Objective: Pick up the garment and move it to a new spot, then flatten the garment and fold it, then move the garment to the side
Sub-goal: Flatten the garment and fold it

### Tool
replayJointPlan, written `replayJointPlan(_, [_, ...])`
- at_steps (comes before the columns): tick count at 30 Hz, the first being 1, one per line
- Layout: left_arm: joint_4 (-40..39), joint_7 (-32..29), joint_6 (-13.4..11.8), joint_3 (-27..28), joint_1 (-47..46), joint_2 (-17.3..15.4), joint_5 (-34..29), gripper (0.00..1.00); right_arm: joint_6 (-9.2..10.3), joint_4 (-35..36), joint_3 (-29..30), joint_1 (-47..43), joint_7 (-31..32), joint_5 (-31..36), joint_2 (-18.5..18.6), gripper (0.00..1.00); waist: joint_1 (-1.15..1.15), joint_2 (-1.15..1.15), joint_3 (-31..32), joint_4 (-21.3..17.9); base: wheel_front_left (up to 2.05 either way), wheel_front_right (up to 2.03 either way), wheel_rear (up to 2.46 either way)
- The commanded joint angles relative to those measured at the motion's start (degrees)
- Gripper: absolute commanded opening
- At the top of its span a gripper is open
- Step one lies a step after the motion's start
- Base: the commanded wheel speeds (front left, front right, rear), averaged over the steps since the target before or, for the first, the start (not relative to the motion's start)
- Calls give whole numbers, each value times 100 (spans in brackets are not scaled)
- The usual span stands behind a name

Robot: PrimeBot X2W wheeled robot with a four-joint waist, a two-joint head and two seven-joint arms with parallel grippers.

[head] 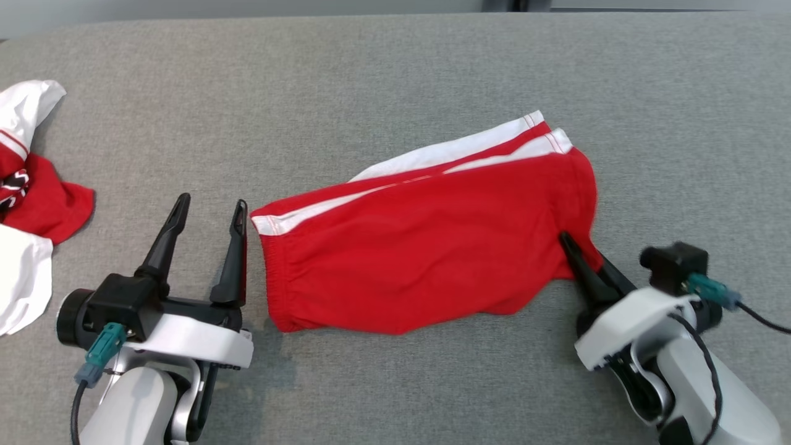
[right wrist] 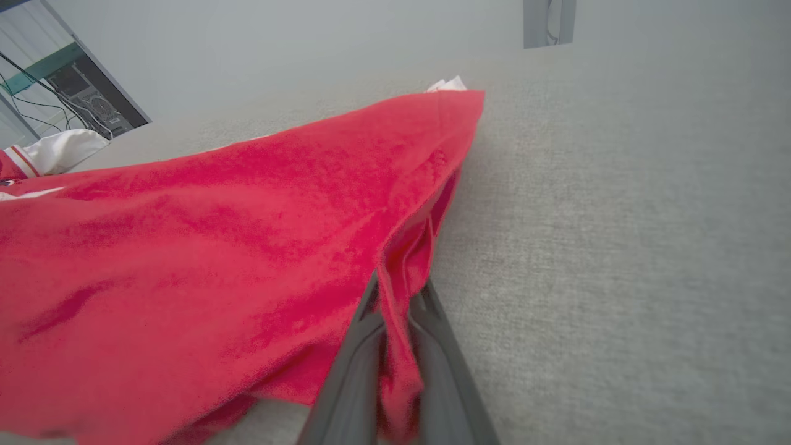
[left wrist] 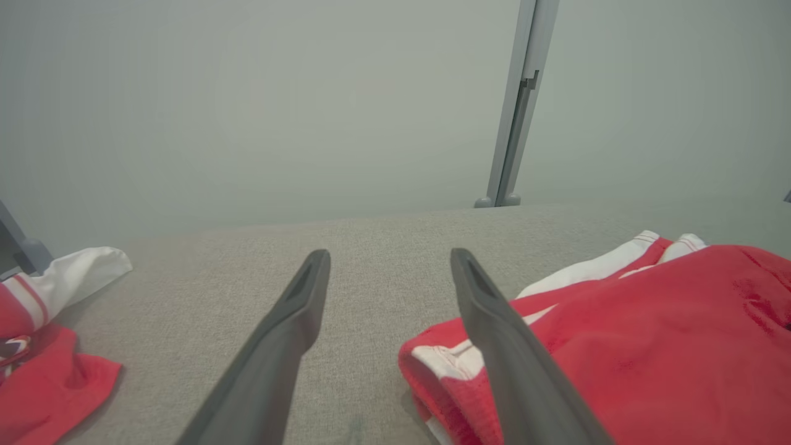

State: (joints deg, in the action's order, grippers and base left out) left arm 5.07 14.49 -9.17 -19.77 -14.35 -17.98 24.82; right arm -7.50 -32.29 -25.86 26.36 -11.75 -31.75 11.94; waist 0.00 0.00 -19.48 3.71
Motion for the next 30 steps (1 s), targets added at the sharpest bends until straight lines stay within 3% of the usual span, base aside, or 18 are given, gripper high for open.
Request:
replayJointPlan(1, [-14,10,-33,24,40,-57,31,100,1,20,61,-177,-40,-30,103,0,0,0,41,-49,0,0,0])
replayJointPlan(11, [-205,-117,-166,99,262,-207,71,100,1,1058,462,-1086,119,121,274,0,0,0,277,-353,0,0,0])
replayJointPlan(21, [-310,-193,-221,55,323,-226,110,100,1,1807,1157,-1825,529,351,45,0,0,0,391,-416,0,0,0])
replayJointPlan(30, [-316,-220,-253,5,323,-248,114,100,0,2052,1460,-1760,725,513,-124,0,0,0,483,-426,0,0,0])
